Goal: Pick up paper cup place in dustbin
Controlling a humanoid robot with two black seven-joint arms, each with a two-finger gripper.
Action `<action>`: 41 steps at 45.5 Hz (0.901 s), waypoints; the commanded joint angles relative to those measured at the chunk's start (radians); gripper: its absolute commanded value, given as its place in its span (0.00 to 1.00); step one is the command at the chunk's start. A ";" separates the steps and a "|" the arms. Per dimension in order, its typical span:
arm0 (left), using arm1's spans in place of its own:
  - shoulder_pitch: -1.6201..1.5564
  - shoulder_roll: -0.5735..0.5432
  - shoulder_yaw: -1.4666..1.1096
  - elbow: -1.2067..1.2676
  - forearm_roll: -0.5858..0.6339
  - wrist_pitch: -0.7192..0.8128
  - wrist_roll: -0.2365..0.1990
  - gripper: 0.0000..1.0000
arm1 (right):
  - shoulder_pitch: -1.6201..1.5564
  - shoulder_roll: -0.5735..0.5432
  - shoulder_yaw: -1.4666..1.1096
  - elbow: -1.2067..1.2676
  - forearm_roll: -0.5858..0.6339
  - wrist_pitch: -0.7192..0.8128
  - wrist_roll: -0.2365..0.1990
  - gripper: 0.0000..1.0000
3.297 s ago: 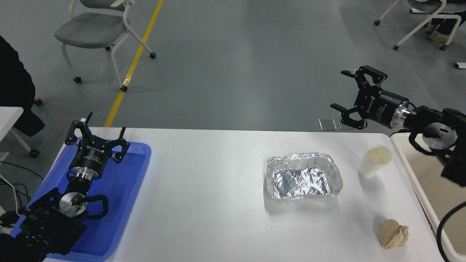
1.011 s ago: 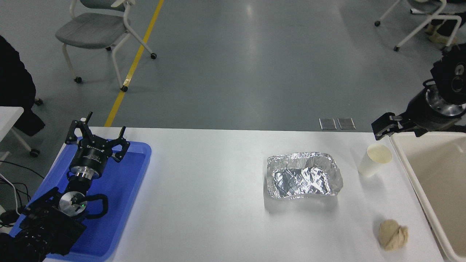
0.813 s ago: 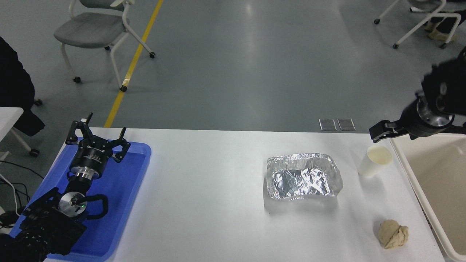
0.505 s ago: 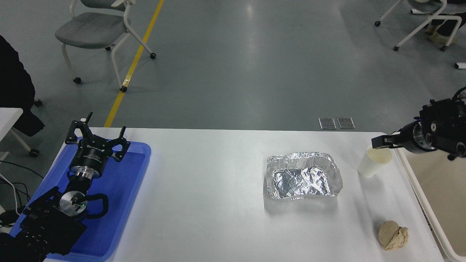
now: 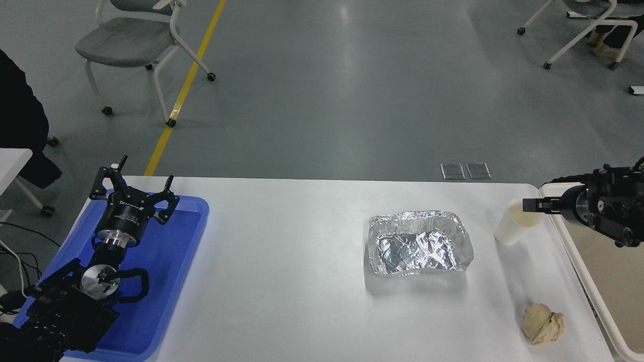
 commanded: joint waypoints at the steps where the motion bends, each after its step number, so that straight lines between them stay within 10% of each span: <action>1: 0.000 0.000 0.000 0.000 0.000 0.000 0.000 1.00 | -0.041 0.025 0.029 -0.015 0.004 -0.032 0.000 1.00; 19: 0.000 0.000 0.000 -0.003 0.000 0.000 0.000 1.00 | -0.140 0.087 0.132 -0.136 -0.002 -0.057 -0.003 0.96; 30: 0.001 0.000 0.000 0.000 0.000 0.000 0.000 1.00 | -0.152 0.083 0.132 -0.138 -0.003 -0.049 -0.019 0.57; 41: 0.000 0.000 0.000 -0.003 0.000 0.000 0.000 1.00 | -0.161 0.079 0.132 -0.138 -0.005 -0.043 -0.031 0.42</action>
